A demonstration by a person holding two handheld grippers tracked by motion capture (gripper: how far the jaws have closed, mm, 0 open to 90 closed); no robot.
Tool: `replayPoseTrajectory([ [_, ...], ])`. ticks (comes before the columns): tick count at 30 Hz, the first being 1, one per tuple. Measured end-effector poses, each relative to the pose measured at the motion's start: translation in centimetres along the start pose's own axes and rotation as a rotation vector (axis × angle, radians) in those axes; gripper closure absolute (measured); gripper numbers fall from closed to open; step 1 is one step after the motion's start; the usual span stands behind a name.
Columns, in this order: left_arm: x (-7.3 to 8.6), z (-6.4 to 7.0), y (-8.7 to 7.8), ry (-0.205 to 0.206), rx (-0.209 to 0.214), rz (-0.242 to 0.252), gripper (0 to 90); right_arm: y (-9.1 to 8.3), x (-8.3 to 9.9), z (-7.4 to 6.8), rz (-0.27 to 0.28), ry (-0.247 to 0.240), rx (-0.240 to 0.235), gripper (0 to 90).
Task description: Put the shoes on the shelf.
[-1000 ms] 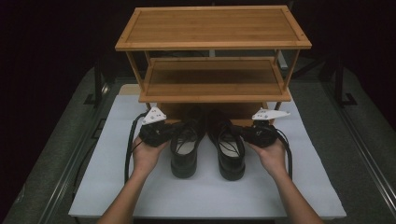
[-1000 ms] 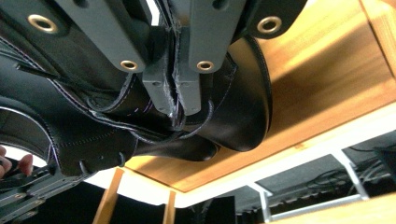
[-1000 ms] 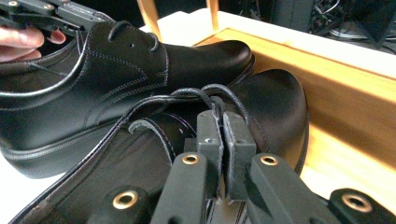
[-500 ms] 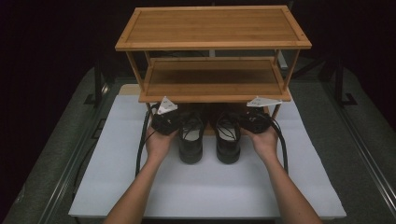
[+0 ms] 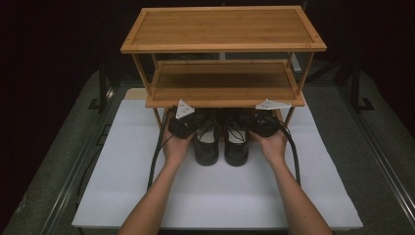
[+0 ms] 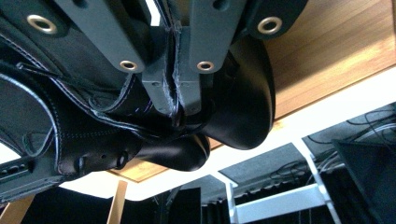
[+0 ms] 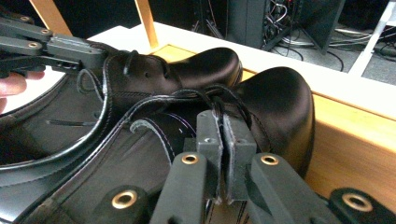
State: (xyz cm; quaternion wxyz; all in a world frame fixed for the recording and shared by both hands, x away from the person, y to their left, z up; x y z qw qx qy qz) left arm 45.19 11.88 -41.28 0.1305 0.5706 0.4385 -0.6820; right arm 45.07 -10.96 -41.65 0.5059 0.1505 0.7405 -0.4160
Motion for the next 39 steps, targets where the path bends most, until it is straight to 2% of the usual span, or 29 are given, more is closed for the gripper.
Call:
replayPoseTrajectory([
  [2, 0.1, 0.1, -0.1, 0.020, 0.006, -0.008, 85.6, 0.0, 0.2, -0.2, 0.006, -0.007, -0.006, 83.9],
  [4, 0.0, 0.2, -0.2, 0.019, 0.019, -0.010, 81.6, -0.2, 0.1, -0.3, 0.012, 0.008, -0.021, 79.4],
  [5, 0.0, 0.3, -0.4, 0.028, 0.018, -0.016, 73.0, -0.4, 0.1, -0.5, 0.006, 0.006, -0.028, 71.7],
  [6, 0.0, 0.3, -0.4, 0.028, 0.018, -0.016, 68.7, -0.4, 0.1, -0.5, 0.006, 0.006, -0.028, 71.7],
  [7, 0.0, 0.3, -0.6, 0.028, 0.024, -0.017, 68.7, -0.5, 0.0, -0.6, 0.006, 0.009, -0.031, 69.1],
  [8, -0.1, 0.2, -0.9, 0.024, 0.029, -0.009, 63.3, -0.7, 0.0, -0.7, 0.006, 0.016, -0.037, 64.8],
  [9, -0.3, -0.1, -1.6, 0.013, 0.043, 0.007, 52.1, -1.3, -0.2, -0.9, 0.012, 0.012, -0.039, 55.9],
  [10, -0.3, -0.1, -1.6, 0.013, 0.043, 0.007, 48.1, -1.3, -0.2, -0.9, 0.012, 0.012, -0.039, 55.9],
  [11, -0.3, -0.1, -2.5, -0.005, 0.073, 0.008, 43.9, -2.0, -0.1, -1.2, 0.012, 0.008, -0.035, 48.9],
  [13, -0.3, -0.1, -3.0, 0.003, 0.083, 0.000, 41.4, -2.4, -0.1, -1.3, 0.010, 0.003, -0.034, 45.8],
  [14, -0.1, 0.0, -3.8, 0.007, 0.099, 0.000, 34.3, -3.2, 0.2, -1.6, 0.002, -0.005, -0.037, 41.7],
  [15, -0.1, 0.0, -3.8, 0.007, 0.099, 0.000, 31.9, -3.2, 0.2, -1.6, 0.002, -0.005, -0.037, 41.7],
  [17, 0.2, 0.3, -4.8, 0.010, 0.116, 0.001, 29.3, -4.0, 0.5, -2.0, 0.010, -0.002, -0.048, 39.7],
  [19, 0.7, 0.5, -5.8, -0.005, 0.137, -0.007, 23.6, -5.4, 1.1, -2.5, 0.013, 0.001, -0.064, 37.0],
  [22, 1.2, 0.7, -6.3, -0.015, 0.155, -0.021, 20.9, -6.0, 1.5, -2.9, 0.015, 0.000, -0.068, 35.3],
  [25, 2.1, 1.0, -7.1, -0.017, 0.168, -0.026, 18.2, -7.0, 2.7, -3.4, 0.004, 0.000, -0.075, 32.7],
  [31, 3.9, 2.0, -8.0, 0.022, 0.186, -0.065, 15.5, -7.7, 4.4, -3.9, -0.028, 0.004, -0.074, 28.2],
  [35, 5.8, 2.5, -7.7, 0.026, 0.192, -0.093, 15.5, -7.6, 6.0, -4.1, -0.058, 0.006, -0.081, 26.3],
  [39, 6.8, 2.9, -7.1, 0.030, 0.201, -0.117, 15.4, -7.1, 6.9, -4.1, -0.084, -0.011, -0.073, 25.2],
])
Point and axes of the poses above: each handheld gripper's, and its own axes: y roughly forward along the jaws, x roughly out of its underside, z roughly to its right, the point moved 5 cm from there along y, roughly forward along the jaws
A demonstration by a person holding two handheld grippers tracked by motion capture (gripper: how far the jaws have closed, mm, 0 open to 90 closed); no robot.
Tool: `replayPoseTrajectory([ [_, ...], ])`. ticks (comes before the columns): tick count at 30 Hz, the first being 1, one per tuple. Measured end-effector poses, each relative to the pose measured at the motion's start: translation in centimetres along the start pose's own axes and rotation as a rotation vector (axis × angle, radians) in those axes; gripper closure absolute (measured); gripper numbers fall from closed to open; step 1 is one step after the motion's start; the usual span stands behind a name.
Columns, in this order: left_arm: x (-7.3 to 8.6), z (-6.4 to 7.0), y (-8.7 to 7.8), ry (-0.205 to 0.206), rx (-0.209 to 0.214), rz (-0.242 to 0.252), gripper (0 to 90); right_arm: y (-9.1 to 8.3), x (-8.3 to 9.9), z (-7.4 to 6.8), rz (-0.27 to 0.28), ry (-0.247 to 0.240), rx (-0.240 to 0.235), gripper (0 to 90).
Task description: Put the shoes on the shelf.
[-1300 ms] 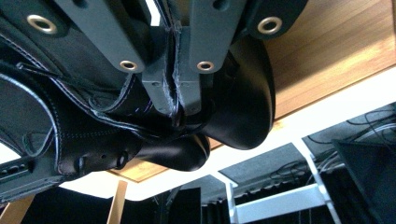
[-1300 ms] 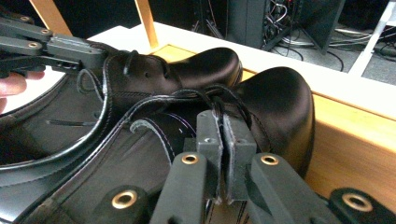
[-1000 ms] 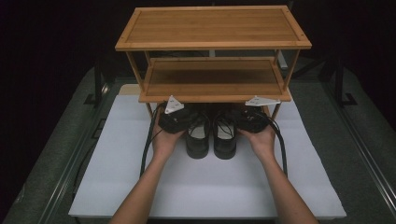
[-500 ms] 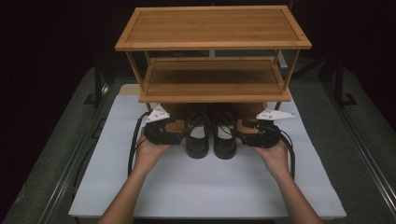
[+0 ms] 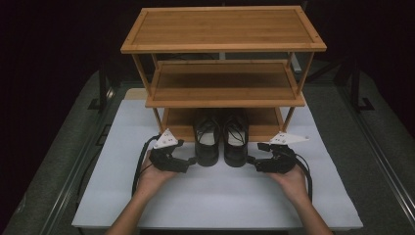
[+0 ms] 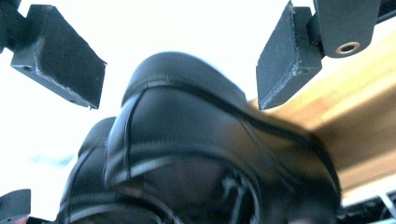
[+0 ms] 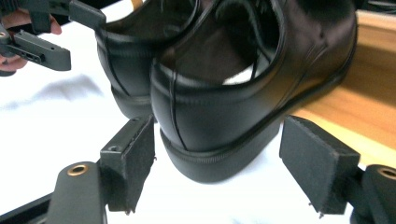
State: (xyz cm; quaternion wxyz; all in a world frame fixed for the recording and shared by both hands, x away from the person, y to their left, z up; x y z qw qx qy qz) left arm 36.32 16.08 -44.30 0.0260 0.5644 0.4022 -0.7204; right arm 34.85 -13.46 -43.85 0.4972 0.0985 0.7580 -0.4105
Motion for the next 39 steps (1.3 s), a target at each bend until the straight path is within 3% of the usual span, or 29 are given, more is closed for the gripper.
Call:
replayPoseTrajectory([
  [6, 1.4, 0.3, 2.5, 0.011, 0.012, -0.074, 13.9, 2.0, 1.4, -0.2, -0.088, -0.026, 0.004, 23.0],
  [13, 1.8, 0.3, 3.9, 0.030, 0.008, -0.095, 13.8, 4.1, 2.6, -0.4, -0.165, -0.043, 0.005, 21.1],
  [25, 1.5, 0.8, 5.3, 0.046, 0.012, -0.115, 16.1, 5.4, 2.7, -0.5, -0.156, -0.033, 0.007, 22.9],
  [26, 1.5, 0.9, 5.4, 0.055, -0.002, -0.122, 16.0, 5.6, 2.7, -0.7, -0.160, -0.035, 0.013, 22.8],
  [32, 1.3, 1.1, 5.4, 0.041, -0.023, -0.131, 16.2, 5.7, 2.6, -1.1, -0.155, -0.024, 0.042, 23.8],
  [39, 0.7, 1.1, 5.2, 0.032, -0.018, -0.144, 16.4, 5.5, 2.0, -1.2, -0.161, -0.025, 0.046, 24.2],
])
Point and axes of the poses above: each handheld gripper's, and its own axes: y roughly forward along the jaws, x roughly out of its underside, z roughly to its right, the point moved 5 cm from there along y, roughly forward along the jaws
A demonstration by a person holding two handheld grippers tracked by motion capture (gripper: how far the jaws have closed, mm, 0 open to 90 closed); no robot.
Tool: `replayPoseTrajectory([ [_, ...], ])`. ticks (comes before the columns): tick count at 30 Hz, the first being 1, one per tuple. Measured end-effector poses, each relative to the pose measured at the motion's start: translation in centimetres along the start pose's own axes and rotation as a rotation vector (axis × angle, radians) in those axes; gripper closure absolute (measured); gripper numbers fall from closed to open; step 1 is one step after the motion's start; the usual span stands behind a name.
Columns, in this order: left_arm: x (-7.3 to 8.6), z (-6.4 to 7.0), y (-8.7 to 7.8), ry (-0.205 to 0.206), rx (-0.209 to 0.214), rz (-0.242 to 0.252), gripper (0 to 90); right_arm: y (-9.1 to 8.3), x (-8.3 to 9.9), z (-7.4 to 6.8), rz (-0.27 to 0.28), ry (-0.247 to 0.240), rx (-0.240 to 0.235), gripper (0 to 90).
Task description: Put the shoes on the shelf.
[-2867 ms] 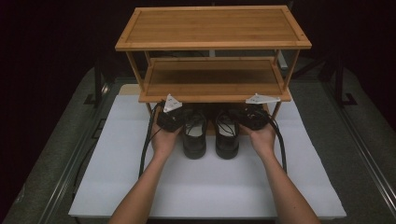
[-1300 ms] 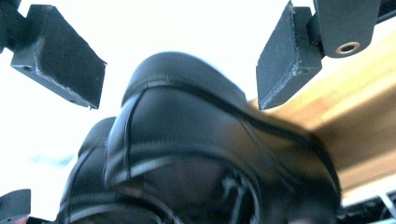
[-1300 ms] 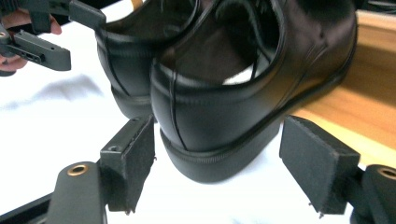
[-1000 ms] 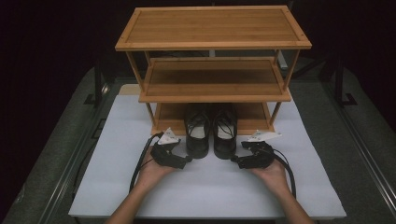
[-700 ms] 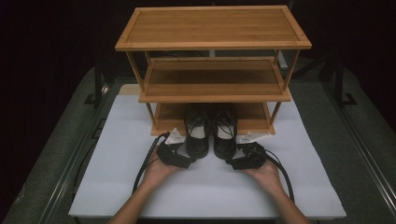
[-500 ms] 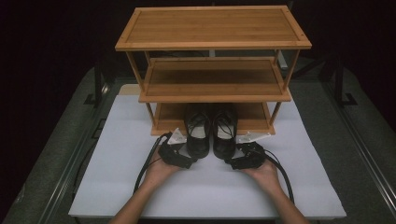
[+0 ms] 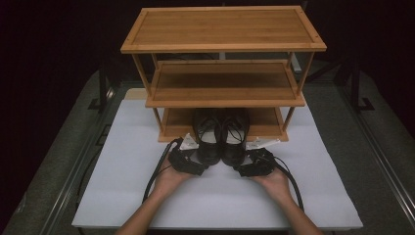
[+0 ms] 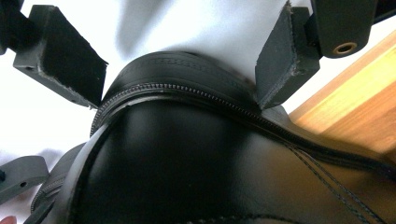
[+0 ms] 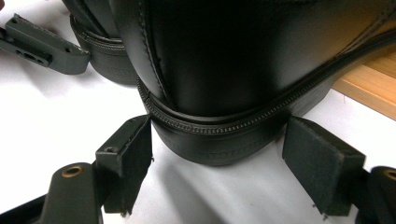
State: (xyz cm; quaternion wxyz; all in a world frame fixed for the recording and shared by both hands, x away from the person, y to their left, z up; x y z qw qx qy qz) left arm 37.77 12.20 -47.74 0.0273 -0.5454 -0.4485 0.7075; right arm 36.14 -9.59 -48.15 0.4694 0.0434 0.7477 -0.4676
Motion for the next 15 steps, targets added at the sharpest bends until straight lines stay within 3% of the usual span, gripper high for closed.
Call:
replayPoseTrajectory([
  [9, -1.5, -0.5, -1.0, -0.042, 0.029, 0.051, 16.4, -1.0, -1.3, 0.6, 0.016, 0.035, -0.044, 24.5],
  [15, -2.4, -1.0, -1.3, -0.037, 0.034, 0.053, 16.4, -1.3, -2.0, 1.0, 0.029, 0.052, -0.060, 24.5],
])
Point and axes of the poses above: each handheld gripper's, and its own axes: y roughly forward along the jaws, x roughly out of its underside, z roughly to its right, the point moved 5 cm from there along y, roughly forward along the jaws
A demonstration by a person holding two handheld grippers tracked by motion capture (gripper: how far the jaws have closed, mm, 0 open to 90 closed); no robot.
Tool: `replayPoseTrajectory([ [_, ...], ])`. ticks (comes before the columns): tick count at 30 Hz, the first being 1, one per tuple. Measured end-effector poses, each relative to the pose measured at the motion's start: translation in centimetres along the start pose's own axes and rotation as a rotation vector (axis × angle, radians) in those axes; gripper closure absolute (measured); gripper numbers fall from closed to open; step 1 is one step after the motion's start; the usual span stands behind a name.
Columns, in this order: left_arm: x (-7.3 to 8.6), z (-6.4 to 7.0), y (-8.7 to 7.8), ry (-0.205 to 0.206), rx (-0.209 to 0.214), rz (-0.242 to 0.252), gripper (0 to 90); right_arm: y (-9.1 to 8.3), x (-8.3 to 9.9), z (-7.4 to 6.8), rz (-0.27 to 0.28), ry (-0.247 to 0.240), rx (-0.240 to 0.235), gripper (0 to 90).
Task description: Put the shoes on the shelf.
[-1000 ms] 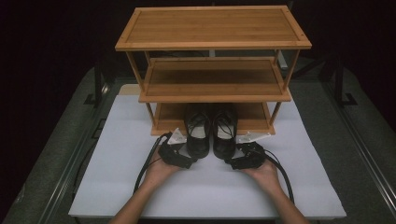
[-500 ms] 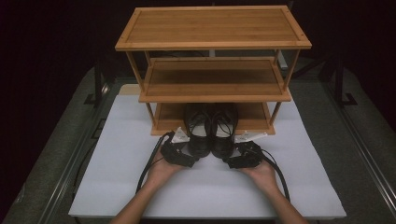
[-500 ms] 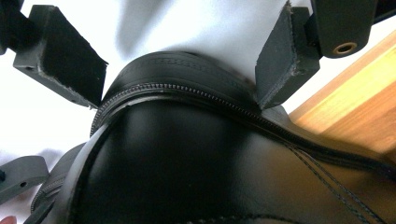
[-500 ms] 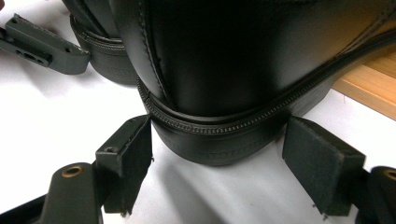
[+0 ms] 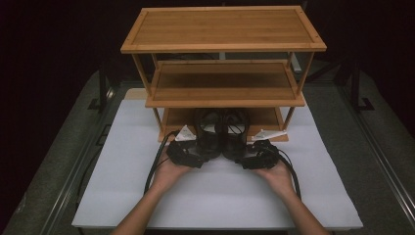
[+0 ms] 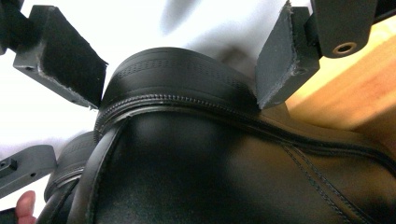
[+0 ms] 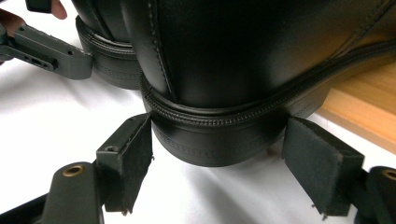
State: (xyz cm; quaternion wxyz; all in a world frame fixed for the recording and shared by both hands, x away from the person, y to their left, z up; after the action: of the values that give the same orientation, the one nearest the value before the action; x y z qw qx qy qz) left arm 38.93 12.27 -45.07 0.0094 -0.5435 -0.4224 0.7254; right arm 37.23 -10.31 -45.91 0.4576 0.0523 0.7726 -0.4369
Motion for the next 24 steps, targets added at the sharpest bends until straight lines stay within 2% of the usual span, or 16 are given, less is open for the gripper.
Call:
replayPoseTrajectory([
  [12, -1.3, -1.7, 1.0, -0.026, -0.014, 0.012, 16.5, 0.9, -1.6, 1.4, 0.008, 0.012, 0.008, 24.5],
  [14, -1.3, -2.2, 1.4, -0.020, -0.025, -0.008, 16.5, 1.4, -1.9, 1.8, 0.004, 0.004, 0.025, 24.5],
  [17, -1.4, -2.7, 1.8, -0.005, -0.031, -0.009, 16.4, 1.8, -2.0, 2.1, 0.001, 0.005, 0.032, 24.5],
  [18, -1.5, -3.0, 2.1, -0.021, -0.035, 0.003, 16.4, 2.0, -2.2, 2.2, -0.001, 0.005, 0.038, 24.5],
  [24, -2.2, -4.4, 3.1, -0.033, -0.055, 0.010, 16.4, 3.0, -3.4, 3.4, 0.011, 0.003, 0.068, 24.5],
])
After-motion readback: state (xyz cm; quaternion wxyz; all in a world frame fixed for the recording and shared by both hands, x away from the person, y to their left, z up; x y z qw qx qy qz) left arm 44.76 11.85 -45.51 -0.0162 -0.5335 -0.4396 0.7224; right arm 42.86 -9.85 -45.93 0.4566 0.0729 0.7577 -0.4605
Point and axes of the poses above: each handheld gripper's, and its own axes: y roughly forward along the jaws, x roughly out of its underside, z roughly to its right, the point moved 5 cm from there along y, roughly forward along the jaws
